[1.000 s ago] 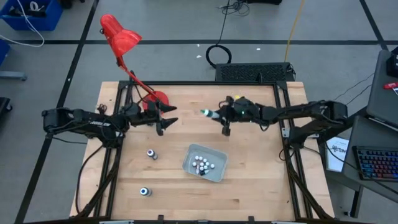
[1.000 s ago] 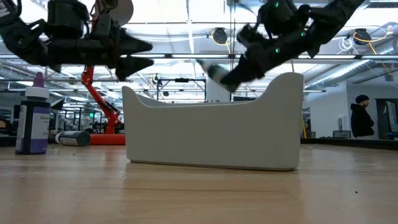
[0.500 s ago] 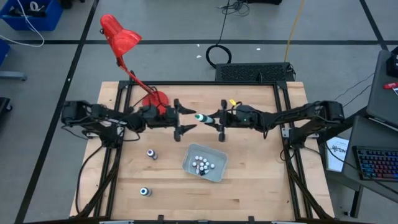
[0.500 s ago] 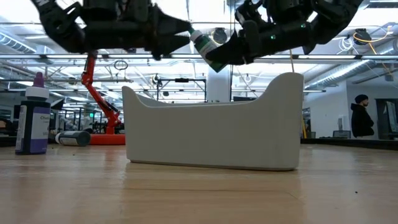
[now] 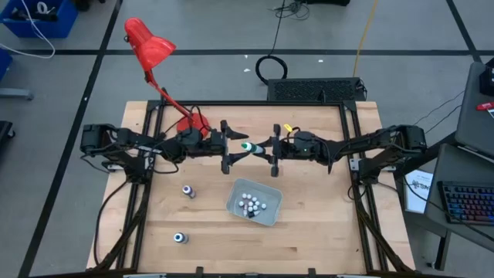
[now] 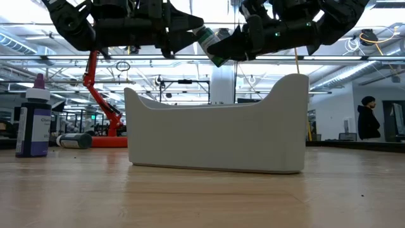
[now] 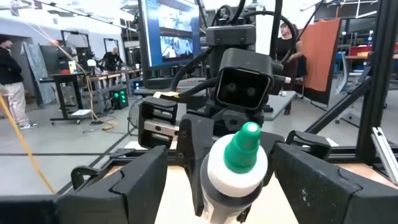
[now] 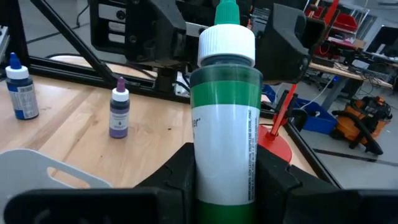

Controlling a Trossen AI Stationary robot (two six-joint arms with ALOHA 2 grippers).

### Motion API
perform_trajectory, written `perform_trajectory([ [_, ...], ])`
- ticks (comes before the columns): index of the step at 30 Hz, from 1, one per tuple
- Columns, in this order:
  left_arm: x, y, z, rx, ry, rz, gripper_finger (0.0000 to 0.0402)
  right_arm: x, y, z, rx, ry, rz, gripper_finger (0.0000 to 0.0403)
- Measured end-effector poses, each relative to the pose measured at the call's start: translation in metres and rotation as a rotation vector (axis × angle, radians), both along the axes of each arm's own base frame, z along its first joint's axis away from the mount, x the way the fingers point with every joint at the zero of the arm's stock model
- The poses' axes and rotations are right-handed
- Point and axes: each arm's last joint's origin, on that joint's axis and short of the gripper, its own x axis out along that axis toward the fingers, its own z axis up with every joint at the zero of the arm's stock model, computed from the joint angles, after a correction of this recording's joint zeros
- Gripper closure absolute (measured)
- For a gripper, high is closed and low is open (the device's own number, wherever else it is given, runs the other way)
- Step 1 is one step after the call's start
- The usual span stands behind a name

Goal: Pick & Place food coloring
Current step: Put the large green food coloring bottle into the gray bin

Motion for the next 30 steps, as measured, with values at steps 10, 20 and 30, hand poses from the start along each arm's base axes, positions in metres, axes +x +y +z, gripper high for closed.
perform_trajectory([
  [10,0.0,-0.0001,-0.0001,0.004,0.001,0.0,0.0173,0.0,0.0001,0.0004,-0.002,-0.004,0.003,0.0306],
  [20,-0.0001,-0.0004,0.0001,0.01,0.0,-0.02,0.0285,0.0002,-0.0002,0.0024,0.003,-0.024,-0.001,0.0306],
  [30,-0.0075,-0.0011,0.0043,-0.004,0.085,-0.005,0.0285,-0.0022,-0.0005,0.001,0.035,0.032,-0.052,0.0261],
])
